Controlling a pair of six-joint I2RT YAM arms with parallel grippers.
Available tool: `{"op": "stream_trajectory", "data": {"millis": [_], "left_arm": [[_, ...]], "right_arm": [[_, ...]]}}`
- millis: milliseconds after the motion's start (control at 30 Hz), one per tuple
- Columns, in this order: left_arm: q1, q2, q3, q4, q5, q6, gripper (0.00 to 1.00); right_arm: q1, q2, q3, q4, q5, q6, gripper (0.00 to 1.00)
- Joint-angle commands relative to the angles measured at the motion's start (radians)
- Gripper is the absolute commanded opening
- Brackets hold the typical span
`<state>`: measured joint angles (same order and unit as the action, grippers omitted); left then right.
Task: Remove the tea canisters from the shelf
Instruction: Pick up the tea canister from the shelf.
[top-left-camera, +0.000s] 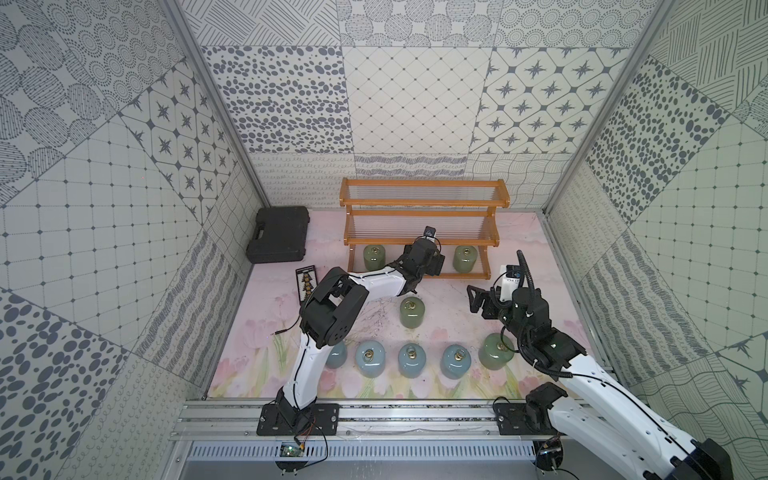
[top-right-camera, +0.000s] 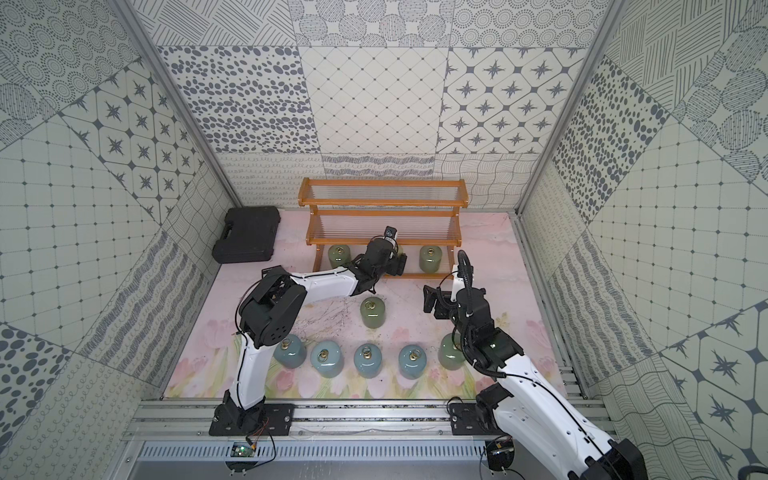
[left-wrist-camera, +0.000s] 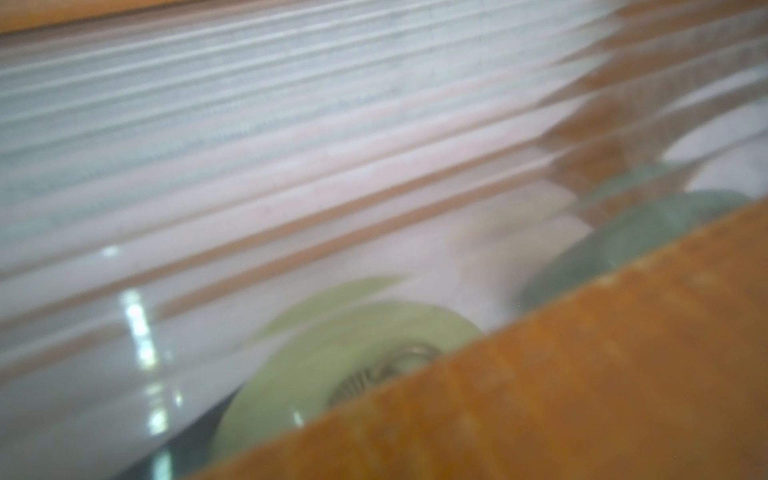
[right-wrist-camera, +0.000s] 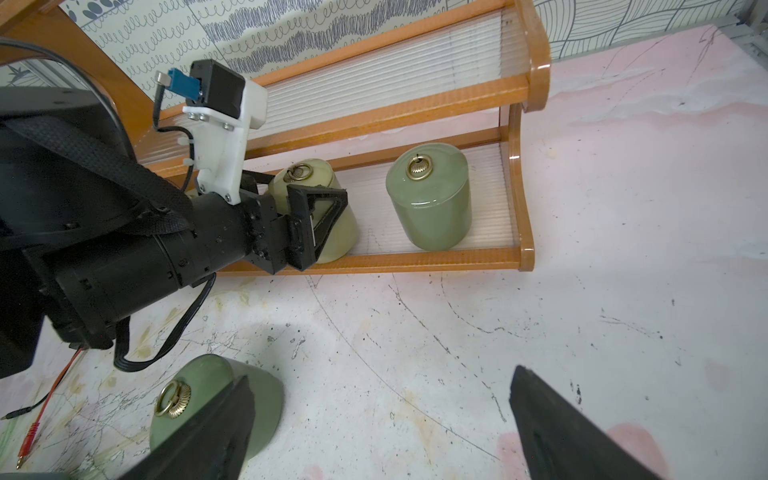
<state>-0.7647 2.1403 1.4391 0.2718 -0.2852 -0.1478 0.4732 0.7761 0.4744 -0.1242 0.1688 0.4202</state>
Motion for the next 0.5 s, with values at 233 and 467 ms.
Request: {"op": "stream_trajectory", "data": {"millis": [233, 467], "left_arm": [[0.0, -0.048, -0.05, 0.05, 0.096, -0.044, 0.77], [0.0, -0.107, -0.084, 0.047, 0.16, -0.045, 0.76]], "right_arm": [[-0.008, -0.031, -0.022, 0.021, 0.012, 0.019, 1.0], [-0.011, -0.044, -0.026, 0.016, 0.012, 0.019, 1.0]]}}
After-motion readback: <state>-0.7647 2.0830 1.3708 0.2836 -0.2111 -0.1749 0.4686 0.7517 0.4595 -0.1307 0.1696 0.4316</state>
